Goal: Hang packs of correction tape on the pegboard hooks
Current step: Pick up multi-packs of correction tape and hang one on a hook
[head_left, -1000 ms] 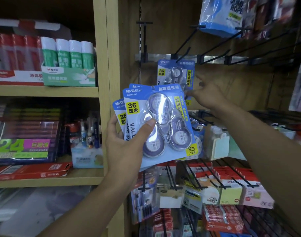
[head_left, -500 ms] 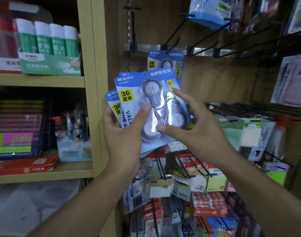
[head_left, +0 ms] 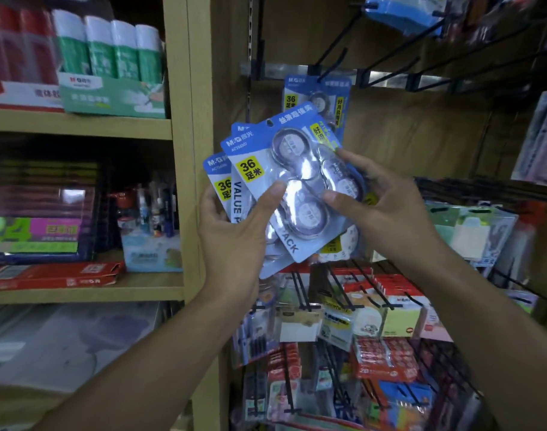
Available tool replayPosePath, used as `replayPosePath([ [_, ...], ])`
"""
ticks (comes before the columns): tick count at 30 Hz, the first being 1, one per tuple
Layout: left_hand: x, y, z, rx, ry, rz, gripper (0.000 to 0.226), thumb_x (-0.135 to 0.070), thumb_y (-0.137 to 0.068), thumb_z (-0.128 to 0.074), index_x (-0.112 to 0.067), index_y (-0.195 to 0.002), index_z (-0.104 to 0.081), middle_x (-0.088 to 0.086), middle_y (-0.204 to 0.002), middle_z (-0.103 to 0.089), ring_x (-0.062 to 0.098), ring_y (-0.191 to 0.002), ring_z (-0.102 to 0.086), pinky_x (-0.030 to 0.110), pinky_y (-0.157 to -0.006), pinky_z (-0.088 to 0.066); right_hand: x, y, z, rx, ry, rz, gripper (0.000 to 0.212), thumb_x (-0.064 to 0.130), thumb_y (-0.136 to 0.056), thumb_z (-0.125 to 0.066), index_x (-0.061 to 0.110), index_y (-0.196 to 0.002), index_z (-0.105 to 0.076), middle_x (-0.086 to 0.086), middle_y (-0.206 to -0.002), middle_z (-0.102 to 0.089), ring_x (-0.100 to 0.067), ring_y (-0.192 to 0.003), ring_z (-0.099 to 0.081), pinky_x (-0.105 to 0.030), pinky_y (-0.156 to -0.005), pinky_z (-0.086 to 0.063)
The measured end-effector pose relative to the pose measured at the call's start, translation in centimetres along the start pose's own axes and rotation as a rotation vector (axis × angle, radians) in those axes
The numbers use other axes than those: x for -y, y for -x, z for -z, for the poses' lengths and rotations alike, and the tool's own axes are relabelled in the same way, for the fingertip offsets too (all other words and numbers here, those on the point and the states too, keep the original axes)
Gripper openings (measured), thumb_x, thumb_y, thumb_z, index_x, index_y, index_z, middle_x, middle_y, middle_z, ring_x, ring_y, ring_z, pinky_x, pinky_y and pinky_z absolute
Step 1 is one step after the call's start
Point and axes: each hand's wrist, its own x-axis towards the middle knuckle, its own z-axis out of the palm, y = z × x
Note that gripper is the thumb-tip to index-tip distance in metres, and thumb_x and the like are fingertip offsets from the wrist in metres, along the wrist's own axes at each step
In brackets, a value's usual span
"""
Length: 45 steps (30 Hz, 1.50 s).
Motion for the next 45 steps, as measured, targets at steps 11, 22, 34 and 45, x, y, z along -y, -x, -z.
replayPosePath([
  [11, 0.1, -0.5, 0.9, -0.015, -0.029, 0.036, 0.044, -0.008, -0.074, -0.08, -0.02, -0.112, -0.062, 0.002, -0.107, -0.075, 0.022, -0.099, -0.072, 0.042, -0.083, -0.059, 0.8, -6.8, 0.6, -0.506, -0.075, 0.113, 0.055, 0.029, -0.088, -0.076, 0.03, -0.139, -0.056, 0.013, -0.122, -0.053, 0.006, -0.114, -0.056, -0.022, -0.106, -0.047],
  [22, -1.0, 0.2, 1.8, -0.085, -0.11, 0.024, 0.048, -0.014, -0.071, -0.082, -0.017, -0.114, -0.06, 0.0, -0.105, -0.075, 0.022, -0.098, -0.072, 0.052, -0.089, -0.055, -1.4, -8.5, 0.2, -0.47, -0.061, 0.009, 0.07, 0.053, -0.075, -0.074, 0.029, -0.139, -0.06, 0.001, -0.131, -0.059, -0.006, -0.125, -0.057, -0.032, -0.11, -0.046],
  [34, -1.6, 0.5, 2.4, -0.134, -0.115, -0.062, 0.056, -0.015, -0.071, -0.082, -0.016, -0.12, -0.056, 0.002, -0.109, -0.073, 0.024, -0.1, -0.072, 0.054, -0.088, -0.055, -2.6, -8.7, 0.9, -0.433, -0.116, -0.118, 0.061, 0.056, -0.066, -0.079, 0.054, -0.124, -0.059, 0.008, -0.135, -0.061, -0.01, -0.122, -0.062, -0.042, -0.105, -0.052],
  [45, -1.2, 1.4, 1.6, 0.002, -0.158, 0.059, 0.046, -0.011, -0.071, -0.082, -0.02, -0.111, -0.062, 0.0, -0.103, -0.075, 0.021, -0.094, -0.074, 0.05, -0.082, -0.059, -4.1, -14.5, 0.5, -0.119, 0.215, -0.184, 0.073, 0.033, -0.094, -0.069, 0.031, -0.157, -0.033, 0.001, -0.154, -0.048, -0.011, -0.129, -0.053, -0.018, -0.093, -0.039],
])
